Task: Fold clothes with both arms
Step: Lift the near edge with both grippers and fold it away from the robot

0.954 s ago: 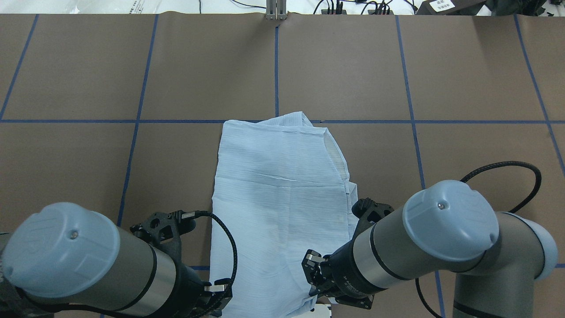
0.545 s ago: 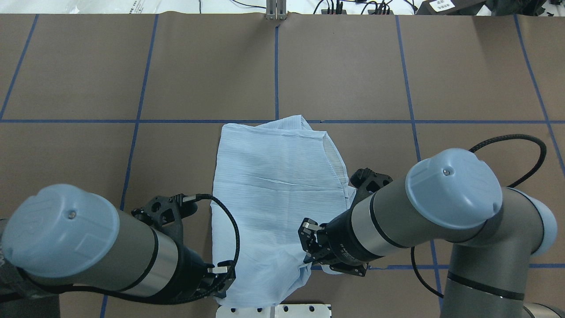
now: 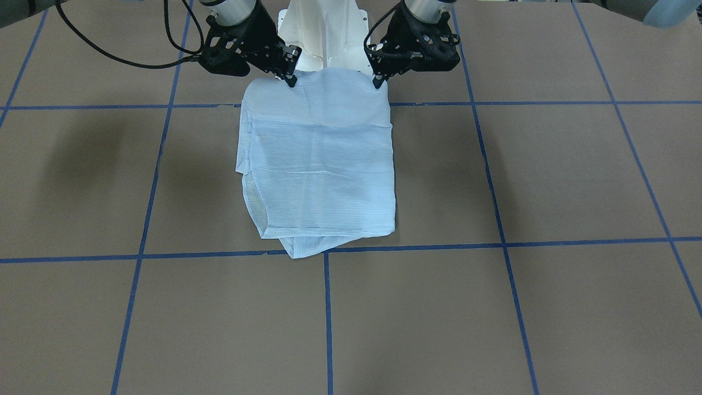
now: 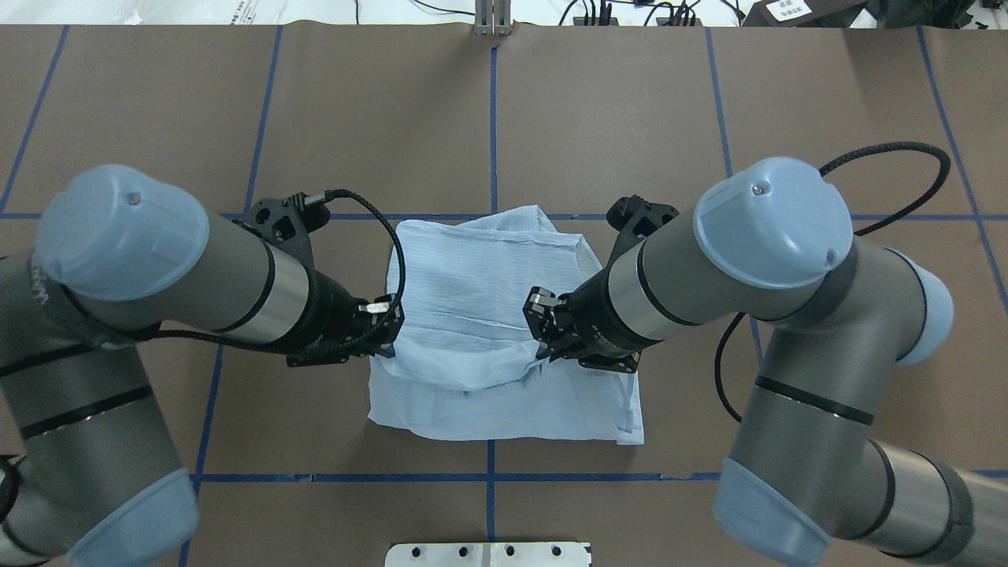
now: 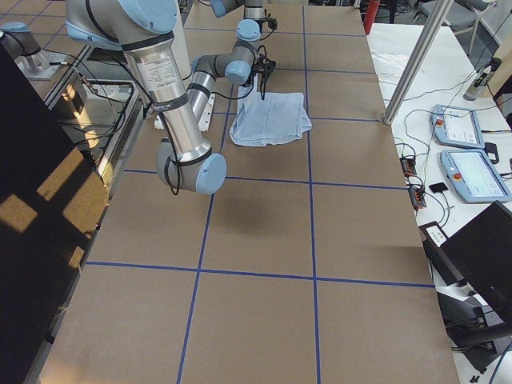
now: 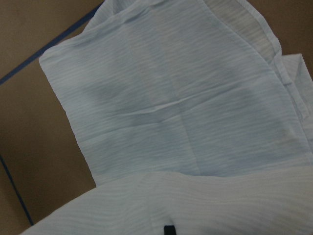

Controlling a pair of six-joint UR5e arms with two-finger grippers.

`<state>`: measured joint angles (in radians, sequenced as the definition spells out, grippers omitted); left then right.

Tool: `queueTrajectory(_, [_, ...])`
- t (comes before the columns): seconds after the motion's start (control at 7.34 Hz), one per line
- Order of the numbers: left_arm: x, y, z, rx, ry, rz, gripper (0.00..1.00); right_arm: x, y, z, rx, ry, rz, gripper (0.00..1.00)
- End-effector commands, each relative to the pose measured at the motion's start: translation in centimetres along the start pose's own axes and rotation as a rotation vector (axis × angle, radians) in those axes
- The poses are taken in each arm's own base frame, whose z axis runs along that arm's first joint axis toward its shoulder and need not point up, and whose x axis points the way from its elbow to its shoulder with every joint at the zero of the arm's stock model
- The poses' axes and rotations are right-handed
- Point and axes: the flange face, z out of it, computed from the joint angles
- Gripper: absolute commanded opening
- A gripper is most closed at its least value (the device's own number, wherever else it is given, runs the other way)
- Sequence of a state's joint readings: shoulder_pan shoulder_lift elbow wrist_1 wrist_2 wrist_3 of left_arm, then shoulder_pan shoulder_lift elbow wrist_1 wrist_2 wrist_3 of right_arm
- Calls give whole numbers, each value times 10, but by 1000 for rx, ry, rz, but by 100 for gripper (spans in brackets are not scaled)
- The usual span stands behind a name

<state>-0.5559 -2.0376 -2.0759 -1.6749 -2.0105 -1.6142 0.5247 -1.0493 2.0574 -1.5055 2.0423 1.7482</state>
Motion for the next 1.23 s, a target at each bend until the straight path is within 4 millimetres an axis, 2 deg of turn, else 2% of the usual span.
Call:
queueTrajectory(0.0, [1, -77, 54, 65, 57, -8, 0, -35, -50, 27, 63, 26, -43, 0])
queueTrajectory(0.14, [1, -101, 67, 85, 64, -16, 0, -49, -71, 35, 85, 35, -30, 0])
queueTrajectory(0.27, [-4, -117, 69, 103, 79, -17, 0, -61, -93, 52, 100, 32, -30, 0])
queueTrajectory(0.41, [-7, -126, 71, 111, 76, -18, 0, -73, -119, 70, 114, 34, -18, 0])
queueTrajectory(0.55, [-12, -134, 78, 117, 67, -13, 0, -81, -137, 84, 122, 49, -5, 0])
queueTrajectory(0.82, [-18, -146, 97, 117, 79, -10, 0, -80, -157, 105, 126, 48, 1, 0])
queueTrajectory(0.95, [-13, -152, 108, 115, 73, -15, 0, -86, -162, 111, 127, 44, -2, 0])
queueTrajectory(1.09, [-13, -152, 109, 115, 73, -15, 0, -89, -161, 112, 125, 43, -1, 0])
